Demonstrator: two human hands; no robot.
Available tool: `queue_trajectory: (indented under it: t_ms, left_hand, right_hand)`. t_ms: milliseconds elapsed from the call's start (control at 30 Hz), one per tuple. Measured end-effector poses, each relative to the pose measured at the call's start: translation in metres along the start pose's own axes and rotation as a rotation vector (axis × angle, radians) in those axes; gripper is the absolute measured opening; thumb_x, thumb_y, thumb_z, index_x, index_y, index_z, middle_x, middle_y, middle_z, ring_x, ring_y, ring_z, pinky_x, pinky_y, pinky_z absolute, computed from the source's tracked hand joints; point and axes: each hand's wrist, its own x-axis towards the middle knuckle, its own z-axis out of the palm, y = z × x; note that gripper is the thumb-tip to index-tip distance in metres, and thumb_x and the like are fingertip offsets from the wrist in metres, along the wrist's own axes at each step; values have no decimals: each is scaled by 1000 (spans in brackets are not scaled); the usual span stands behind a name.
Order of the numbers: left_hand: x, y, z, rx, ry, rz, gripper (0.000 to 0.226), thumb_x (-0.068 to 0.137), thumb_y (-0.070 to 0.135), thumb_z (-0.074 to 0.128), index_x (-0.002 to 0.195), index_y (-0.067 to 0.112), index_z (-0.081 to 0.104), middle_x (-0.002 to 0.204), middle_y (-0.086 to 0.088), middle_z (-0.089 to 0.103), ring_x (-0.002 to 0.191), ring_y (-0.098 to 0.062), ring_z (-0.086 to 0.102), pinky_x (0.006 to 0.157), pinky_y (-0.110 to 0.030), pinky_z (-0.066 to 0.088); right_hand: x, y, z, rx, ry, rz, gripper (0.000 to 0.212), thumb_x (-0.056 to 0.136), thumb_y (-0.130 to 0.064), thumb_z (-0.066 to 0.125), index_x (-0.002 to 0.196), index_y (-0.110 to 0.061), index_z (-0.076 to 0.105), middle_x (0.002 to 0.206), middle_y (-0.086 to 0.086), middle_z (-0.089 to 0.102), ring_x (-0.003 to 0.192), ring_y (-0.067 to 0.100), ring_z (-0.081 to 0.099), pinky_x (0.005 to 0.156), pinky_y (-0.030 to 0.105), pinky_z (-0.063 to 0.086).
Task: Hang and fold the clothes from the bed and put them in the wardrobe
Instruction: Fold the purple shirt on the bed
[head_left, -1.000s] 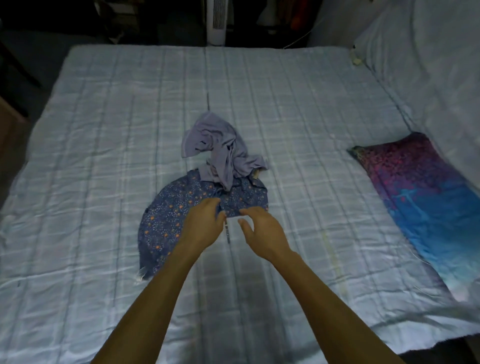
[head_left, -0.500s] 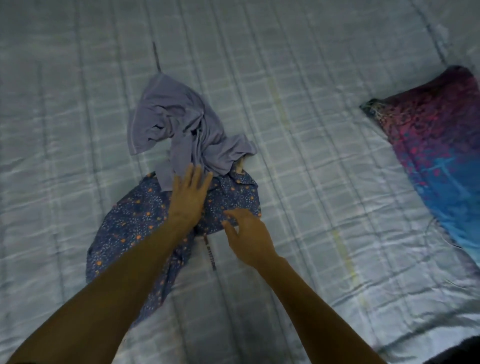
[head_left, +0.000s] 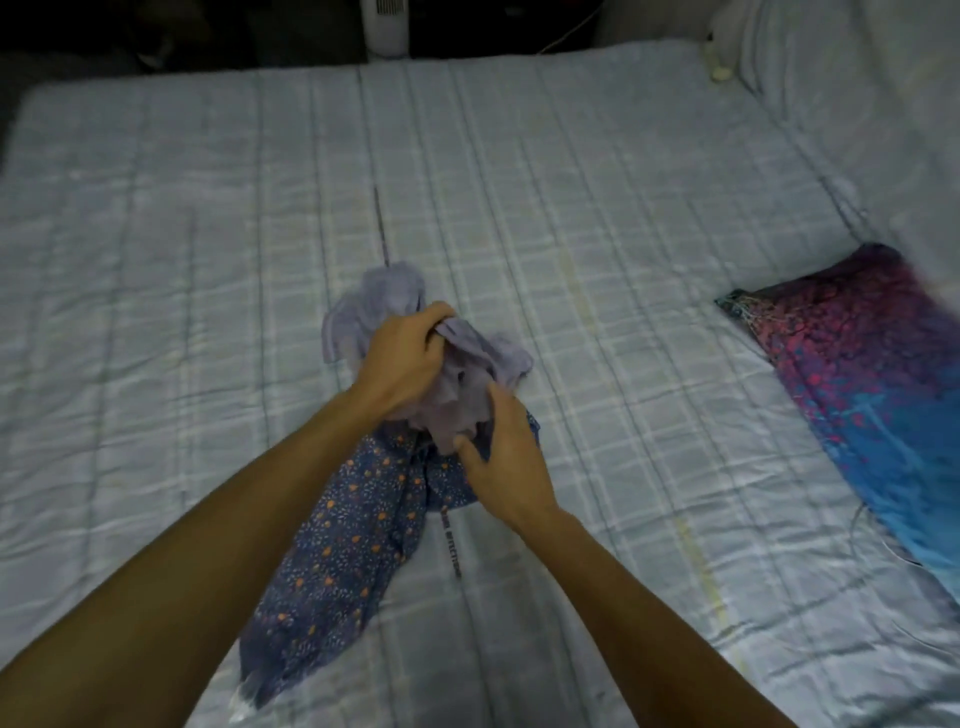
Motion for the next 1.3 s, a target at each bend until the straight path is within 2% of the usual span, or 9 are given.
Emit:
queue_trajectory:
  t_ms: [167,233,333,433,733,867,967,1167,1300]
  left_hand:
    - [-26,87,-74,-53,26,141,25,88,12,40,97,16,63,86,-6,69,73,-21,62,66,-34,48]
    - [-42,115,-105,-20,47,195,27,85,13,40,97,17,64,87,-4,70,75,-20,63,67,-36,49]
    - [-69,147,-145,31,144,235,29,83,13,40,98,16,64,89,-4,71,79,-22,65,70,-34,50]
    - [-91,166,-175,18,265,216,28,84,10,42,97,16,66,91,-3,70,84,-22,65,73,-30,47]
    - [-158,230,-191,-51,471,-32,24,91,24,60,112,15,61,97,-3,64,79,-17,62,68,-27,45]
    - [-209,273,-160,-79,253,135,60,82,56,58,129,20,49,119,3,54,98,-11,57,83,-30,49]
    - [-226,306,-136,-35,214,164,64,85,49,60,138,20,40,134,2,51,114,-13,51,93,-30,44]
    - [-239,392,-118,186,274,243,41,88,31,37,117,24,65,105,-7,71,94,-28,65,75,-40,51]
    - [-243,441,-110,165,351,145,27,95,26,45,91,17,69,83,-6,70,83,-27,64,67,-35,48]
  right_hand:
    - [-23,-70,-39,-60,222,-50,85,89,-43,59,152,-23,6,158,6,17,139,27,30,104,47,40]
    - [-37,-97,-61,-99,191,-55,75,89,-37,62,150,-23,20,146,9,41,124,30,48,92,45,47]
    - [-66,-135,-93,-179,160,-139,17,90,-36,61,95,-19,63,80,7,66,75,28,61,61,36,45]
    - [-103,-165,-125,-228,193,-213,42,95,-39,54,56,-29,43,52,-6,47,49,14,45,50,28,30]
    - [-183,-230,-188,-61,346,-275,52,95,-37,53,51,-17,34,48,-2,37,44,11,36,44,25,26]
    - [-213,-255,-208,67,397,-267,50,95,-37,53,51,-17,39,50,0,42,47,14,39,47,28,29]
    - [-238,-257,-231,116,412,-331,48,94,-35,53,50,-18,43,49,-1,45,48,14,42,50,28,32]
    - [-293,-203,-297,222,419,-359,42,93,-37,53,61,-11,60,56,1,54,56,15,51,56,30,41]
    - [-327,-155,-336,313,426,-339,54,94,-48,49,48,-22,41,46,-8,38,49,11,39,51,27,31]
